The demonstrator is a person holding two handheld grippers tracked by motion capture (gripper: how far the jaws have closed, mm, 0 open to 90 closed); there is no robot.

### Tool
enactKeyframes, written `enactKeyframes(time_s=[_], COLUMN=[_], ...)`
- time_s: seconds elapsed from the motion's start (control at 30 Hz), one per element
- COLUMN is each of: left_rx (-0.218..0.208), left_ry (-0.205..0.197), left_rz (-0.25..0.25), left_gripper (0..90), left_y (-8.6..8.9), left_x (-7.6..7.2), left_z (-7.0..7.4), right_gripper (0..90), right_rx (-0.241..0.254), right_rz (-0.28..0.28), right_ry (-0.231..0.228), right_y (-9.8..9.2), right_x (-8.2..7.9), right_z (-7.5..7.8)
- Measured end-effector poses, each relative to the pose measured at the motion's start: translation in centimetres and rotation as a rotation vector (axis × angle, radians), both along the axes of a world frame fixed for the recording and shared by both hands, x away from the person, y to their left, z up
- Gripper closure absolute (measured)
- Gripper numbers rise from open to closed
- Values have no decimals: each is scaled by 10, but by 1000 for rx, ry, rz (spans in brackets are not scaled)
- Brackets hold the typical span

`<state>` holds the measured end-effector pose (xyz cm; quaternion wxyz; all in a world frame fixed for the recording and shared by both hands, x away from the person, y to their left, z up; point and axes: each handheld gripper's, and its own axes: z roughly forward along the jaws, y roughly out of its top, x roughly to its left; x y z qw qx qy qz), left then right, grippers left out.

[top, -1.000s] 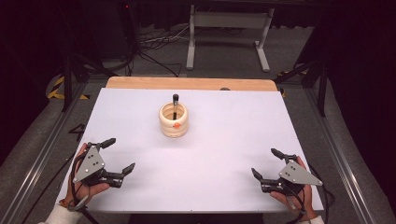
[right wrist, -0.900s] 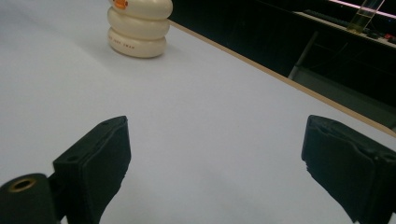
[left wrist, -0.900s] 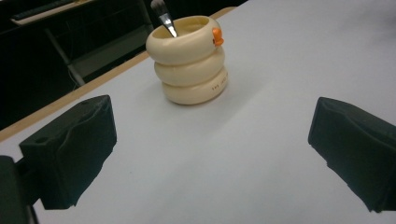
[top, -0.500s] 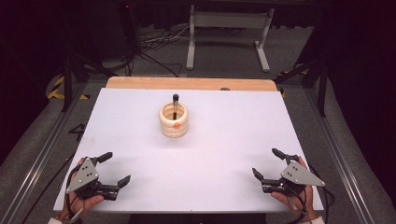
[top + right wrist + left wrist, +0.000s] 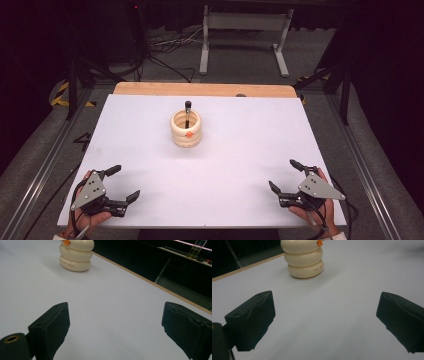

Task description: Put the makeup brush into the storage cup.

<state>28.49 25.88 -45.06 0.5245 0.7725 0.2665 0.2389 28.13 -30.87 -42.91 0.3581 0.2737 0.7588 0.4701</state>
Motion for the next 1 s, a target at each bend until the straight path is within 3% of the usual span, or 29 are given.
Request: enactKeyframes(time_s=[0.43,1.0], left_rx=[-6,2], left_ry=[-10,-11], left_rz=[-1,0], left_gripper=[39,43], left_y=[2,2], left_x=[-1,4], left_z=[2,3], right_gripper=[87,86], right_rx=[-21,-13], right_rz=[-1,-5], right_ry=[2,-1], right_y=[4,1], right_x=[1,2], right_z=[-1,-1])
